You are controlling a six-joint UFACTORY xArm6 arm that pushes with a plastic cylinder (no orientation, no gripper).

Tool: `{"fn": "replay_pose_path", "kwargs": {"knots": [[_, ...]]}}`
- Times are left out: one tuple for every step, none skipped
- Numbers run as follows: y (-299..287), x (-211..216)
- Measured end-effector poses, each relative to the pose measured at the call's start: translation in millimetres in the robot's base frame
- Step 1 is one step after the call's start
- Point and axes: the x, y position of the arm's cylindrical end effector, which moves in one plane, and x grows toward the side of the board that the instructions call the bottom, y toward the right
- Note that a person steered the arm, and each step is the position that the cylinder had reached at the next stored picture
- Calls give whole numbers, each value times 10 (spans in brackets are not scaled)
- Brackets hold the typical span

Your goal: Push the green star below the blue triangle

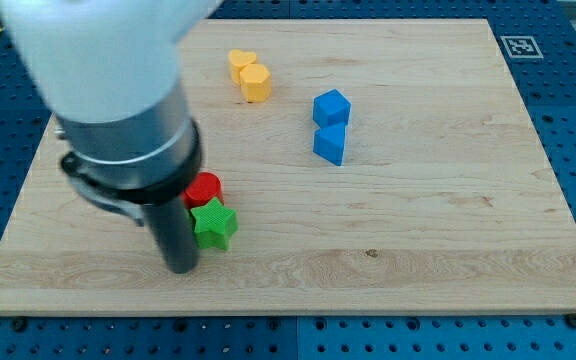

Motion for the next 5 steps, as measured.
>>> {"fn": "replay_pose_path", "kwargs": {"knots": [[-122,-81],[-112,-170],[72,-173],[450,-205],[805,-300]]}}
